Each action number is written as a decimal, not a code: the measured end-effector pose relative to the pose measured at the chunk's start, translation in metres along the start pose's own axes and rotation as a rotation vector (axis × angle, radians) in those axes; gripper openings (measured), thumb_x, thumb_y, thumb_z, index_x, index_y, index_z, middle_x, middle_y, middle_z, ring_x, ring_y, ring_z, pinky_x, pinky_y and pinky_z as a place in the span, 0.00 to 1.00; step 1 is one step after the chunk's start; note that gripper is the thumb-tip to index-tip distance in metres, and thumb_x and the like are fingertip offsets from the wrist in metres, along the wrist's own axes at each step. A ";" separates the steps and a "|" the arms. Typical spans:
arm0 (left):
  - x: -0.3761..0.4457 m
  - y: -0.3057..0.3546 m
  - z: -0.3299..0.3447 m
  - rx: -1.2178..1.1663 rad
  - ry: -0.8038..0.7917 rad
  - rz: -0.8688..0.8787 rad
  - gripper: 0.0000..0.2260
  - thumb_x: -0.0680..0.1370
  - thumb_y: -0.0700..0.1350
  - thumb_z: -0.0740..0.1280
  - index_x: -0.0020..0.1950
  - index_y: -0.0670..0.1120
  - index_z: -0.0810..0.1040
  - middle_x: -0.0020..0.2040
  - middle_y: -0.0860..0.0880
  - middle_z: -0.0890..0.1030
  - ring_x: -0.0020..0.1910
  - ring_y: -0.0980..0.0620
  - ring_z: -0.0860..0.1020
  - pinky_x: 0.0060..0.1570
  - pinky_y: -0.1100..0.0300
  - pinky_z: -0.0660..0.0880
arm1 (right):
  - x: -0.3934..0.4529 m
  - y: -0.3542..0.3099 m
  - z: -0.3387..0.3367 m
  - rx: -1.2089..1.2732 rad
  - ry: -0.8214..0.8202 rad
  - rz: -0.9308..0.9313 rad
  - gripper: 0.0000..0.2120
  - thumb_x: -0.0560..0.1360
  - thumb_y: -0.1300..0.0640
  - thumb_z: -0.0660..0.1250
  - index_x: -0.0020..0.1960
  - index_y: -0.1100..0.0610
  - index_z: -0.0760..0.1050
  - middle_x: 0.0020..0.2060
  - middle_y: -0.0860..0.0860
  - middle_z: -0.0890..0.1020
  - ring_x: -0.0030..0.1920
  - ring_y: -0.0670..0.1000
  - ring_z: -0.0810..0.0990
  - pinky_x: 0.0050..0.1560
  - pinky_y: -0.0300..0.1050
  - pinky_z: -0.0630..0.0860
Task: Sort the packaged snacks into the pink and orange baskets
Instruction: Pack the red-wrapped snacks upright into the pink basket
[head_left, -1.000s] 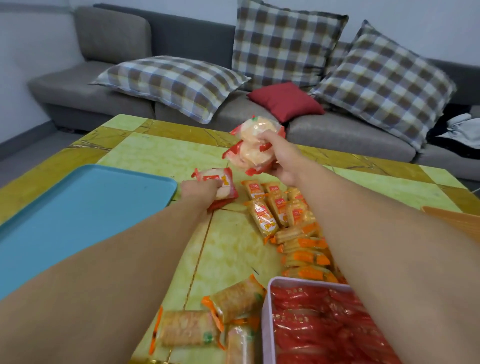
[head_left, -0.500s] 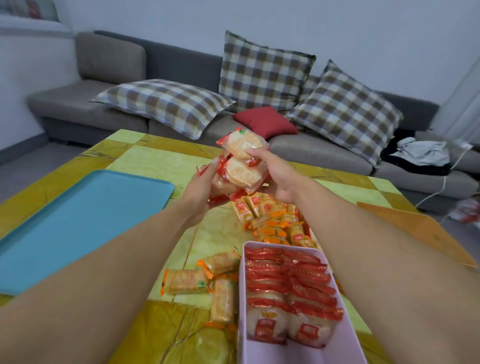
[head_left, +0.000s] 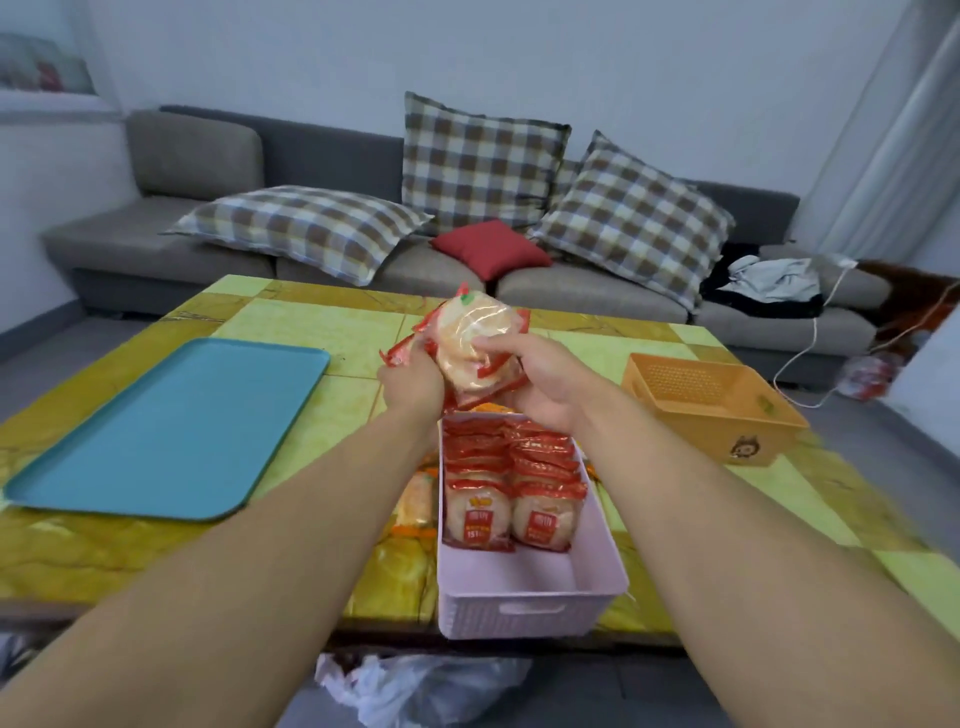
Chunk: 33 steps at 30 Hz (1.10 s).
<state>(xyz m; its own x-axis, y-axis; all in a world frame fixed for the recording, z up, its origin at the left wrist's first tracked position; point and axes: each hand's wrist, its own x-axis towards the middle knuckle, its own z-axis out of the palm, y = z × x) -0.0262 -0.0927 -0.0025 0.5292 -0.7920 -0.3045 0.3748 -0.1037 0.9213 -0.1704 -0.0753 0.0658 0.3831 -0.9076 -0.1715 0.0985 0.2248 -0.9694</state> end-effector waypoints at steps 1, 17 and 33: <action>-0.003 -0.003 -0.001 0.034 0.000 0.008 0.31 0.70 0.63 0.63 0.66 0.46 0.71 0.57 0.42 0.82 0.52 0.40 0.83 0.53 0.43 0.81 | -0.009 0.002 -0.002 0.003 -0.027 0.013 0.15 0.75 0.65 0.69 0.61 0.66 0.78 0.50 0.62 0.84 0.43 0.59 0.84 0.50 0.56 0.82; -0.057 -0.041 -0.032 0.274 -0.104 0.151 0.38 0.67 0.72 0.67 0.69 0.50 0.73 0.57 0.50 0.84 0.55 0.48 0.83 0.57 0.45 0.80 | -0.033 0.070 -0.093 -0.032 0.463 -0.170 0.19 0.69 0.57 0.75 0.59 0.52 0.79 0.50 0.53 0.87 0.46 0.54 0.86 0.42 0.47 0.77; -0.027 -0.044 -0.023 0.248 -0.269 0.062 0.29 0.73 0.67 0.70 0.64 0.47 0.77 0.51 0.48 0.87 0.45 0.48 0.87 0.49 0.47 0.84 | 0.000 0.089 -0.068 -0.094 0.403 -0.018 0.49 0.57 0.39 0.76 0.75 0.50 0.69 0.68 0.47 0.77 0.69 0.52 0.75 0.72 0.56 0.68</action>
<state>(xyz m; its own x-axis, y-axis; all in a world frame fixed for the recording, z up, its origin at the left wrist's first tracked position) -0.0390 -0.0527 -0.0401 0.3141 -0.9277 -0.2020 0.1350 -0.1669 0.9767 -0.2242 -0.0792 -0.0326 -0.0096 -0.9815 -0.1914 0.0100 0.1913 -0.9815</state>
